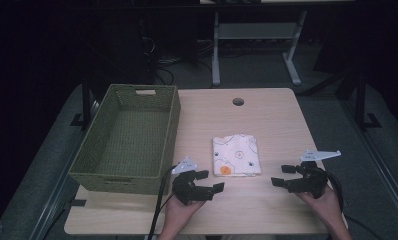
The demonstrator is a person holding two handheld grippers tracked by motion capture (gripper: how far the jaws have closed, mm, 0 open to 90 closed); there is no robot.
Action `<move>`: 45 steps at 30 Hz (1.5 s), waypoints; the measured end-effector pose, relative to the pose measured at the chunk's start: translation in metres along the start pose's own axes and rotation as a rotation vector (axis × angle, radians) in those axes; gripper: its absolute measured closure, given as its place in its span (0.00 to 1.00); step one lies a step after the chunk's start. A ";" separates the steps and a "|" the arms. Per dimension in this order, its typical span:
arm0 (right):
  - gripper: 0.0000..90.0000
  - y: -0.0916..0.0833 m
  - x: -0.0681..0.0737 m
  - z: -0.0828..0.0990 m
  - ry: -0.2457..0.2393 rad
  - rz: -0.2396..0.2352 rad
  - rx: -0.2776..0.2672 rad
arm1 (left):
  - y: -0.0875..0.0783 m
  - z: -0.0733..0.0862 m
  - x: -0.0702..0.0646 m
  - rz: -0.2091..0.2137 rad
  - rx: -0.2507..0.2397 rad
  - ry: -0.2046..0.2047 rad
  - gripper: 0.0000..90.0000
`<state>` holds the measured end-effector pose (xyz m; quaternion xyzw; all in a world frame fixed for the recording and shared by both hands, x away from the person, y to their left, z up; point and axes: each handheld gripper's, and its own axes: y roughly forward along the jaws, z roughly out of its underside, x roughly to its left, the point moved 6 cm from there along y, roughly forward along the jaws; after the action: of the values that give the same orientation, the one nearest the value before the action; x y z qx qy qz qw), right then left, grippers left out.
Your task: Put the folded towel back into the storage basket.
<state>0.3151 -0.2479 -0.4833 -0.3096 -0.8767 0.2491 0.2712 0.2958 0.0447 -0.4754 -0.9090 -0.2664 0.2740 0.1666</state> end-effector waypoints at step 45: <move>0.24 0.034 -0.020 -0.077 -0.021 -0.031 0.106 | 0.044 -0.044 0.014 -0.081 0.054 -0.021 0.25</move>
<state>0.3911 -0.2177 -0.4543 -0.2787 -0.8698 0.2942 0.2816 0.3485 0.0107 -0.4653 -0.8895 -0.2974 0.2838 0.1993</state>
